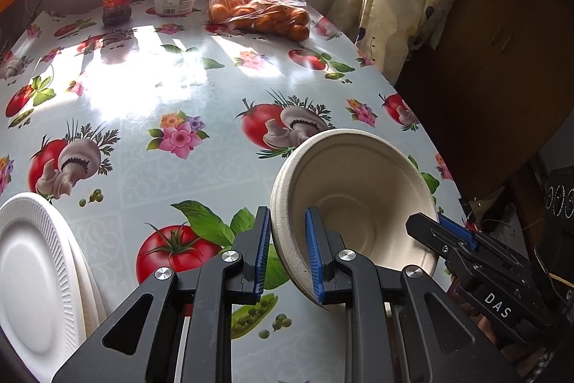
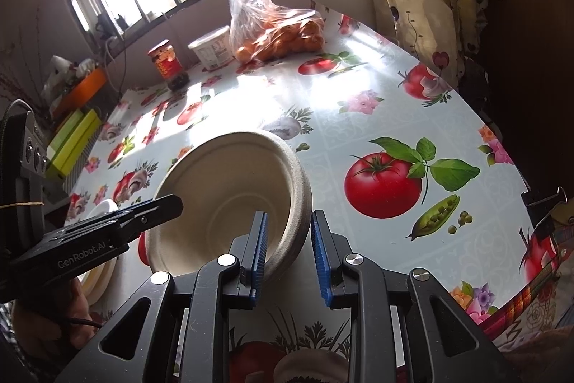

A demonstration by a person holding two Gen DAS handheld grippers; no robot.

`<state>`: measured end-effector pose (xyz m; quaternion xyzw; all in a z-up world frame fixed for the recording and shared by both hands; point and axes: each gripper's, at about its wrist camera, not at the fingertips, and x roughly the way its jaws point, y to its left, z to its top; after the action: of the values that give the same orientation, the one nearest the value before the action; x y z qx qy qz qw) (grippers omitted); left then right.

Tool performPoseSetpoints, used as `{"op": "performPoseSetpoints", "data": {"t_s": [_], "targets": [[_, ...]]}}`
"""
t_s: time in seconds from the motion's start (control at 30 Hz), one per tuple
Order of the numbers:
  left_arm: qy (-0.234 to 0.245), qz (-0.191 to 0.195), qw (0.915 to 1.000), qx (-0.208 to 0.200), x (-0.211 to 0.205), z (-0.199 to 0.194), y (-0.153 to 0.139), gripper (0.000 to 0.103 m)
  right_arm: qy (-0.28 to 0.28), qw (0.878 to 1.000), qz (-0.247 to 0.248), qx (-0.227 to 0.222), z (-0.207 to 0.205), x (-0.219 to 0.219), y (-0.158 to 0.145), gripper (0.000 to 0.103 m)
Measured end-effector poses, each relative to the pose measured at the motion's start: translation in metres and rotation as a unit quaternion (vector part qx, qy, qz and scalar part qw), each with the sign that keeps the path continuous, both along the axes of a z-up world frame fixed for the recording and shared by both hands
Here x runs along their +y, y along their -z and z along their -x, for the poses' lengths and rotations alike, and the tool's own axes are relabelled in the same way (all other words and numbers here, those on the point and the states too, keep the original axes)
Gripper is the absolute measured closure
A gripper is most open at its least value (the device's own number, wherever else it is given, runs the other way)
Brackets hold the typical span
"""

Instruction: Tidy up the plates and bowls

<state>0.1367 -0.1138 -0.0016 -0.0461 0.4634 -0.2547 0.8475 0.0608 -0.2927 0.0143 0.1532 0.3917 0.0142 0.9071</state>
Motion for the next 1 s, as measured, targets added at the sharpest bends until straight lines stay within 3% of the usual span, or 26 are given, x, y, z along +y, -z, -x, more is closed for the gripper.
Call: {"op": "performPoseSetpoints", "data": {"t_s": [1.0], "targets": [[-0.042,0.006,0.9990,-0.010,0.035,0.007,-0.019,0.082,-0.041,0.999,0.004,-0.011,-0.010,0.033,-0.017,0.079]]}}
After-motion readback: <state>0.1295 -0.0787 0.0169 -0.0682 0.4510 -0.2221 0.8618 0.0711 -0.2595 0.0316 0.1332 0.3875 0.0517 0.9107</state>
